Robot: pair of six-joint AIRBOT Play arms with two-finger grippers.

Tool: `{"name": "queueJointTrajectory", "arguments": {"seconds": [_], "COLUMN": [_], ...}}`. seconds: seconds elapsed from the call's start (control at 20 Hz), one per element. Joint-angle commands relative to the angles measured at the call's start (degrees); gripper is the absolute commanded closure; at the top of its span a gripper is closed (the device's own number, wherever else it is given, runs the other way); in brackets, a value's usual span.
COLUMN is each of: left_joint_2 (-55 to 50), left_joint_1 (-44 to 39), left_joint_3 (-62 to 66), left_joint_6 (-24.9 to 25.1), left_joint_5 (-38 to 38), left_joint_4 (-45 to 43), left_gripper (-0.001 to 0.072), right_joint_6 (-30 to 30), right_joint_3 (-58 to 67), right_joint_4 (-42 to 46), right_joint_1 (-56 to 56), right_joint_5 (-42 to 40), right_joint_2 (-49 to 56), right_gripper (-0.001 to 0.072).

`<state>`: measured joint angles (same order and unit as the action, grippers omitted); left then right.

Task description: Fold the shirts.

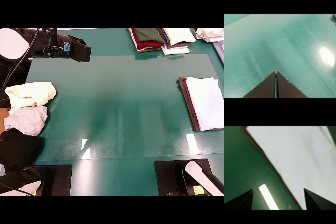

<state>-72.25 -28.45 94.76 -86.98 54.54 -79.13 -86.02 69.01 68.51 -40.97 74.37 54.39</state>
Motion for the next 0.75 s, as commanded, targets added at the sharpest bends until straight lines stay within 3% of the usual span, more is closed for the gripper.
{"name": "queueJointTrajectory", "arguments": {"seconds": [0.0,0.15,0.3,0.35,0.4,0.7], "left_joint_2": [0.0,0.0,0.0,0.0,0.0,0.0], "left_joint_1": [0.0,0.0,0.0,0.0,0.0,0.0], "left_joint_3": [0.0,0.0,0.0,0.0,0.0,0.0], "left_joint_6": [0.0,0.0,0.0,0.0,0.0,0.0], "left_joint_5": [-0.1,-0.1,-0.1,-0.1,-0.1,-0.1], "left_joint_4": [0.0,0.0,0.0,0.0,0.0,0.0], "left_gripper": [0.0684,0.0684,0.0684,0.0684,0.0684,0.0684], "right_joint_6": [0.0,0.1,0.2,0.2,0.2,0.1], "right_joint_3": [2.6,3.5,3.5,3.5,3.5,3.5], "right_joint_4": [-4.9,-4.4,-1.9,-0.5,1.0,2.0], "right_joint_1": [14.7,28.9,40.7,44.0,46.8,51.5], "right_joint_5": [-3.1,-5.6,-8.8,-9.7,-10.1,-9.8], "right_joint_2": [-2.8,-2.8,-2.8,-2.8,-2.8,-2.8], "right_gripper": [0.0015,0.0027,0.0401,0.0621,0.0699,0.0698]}}
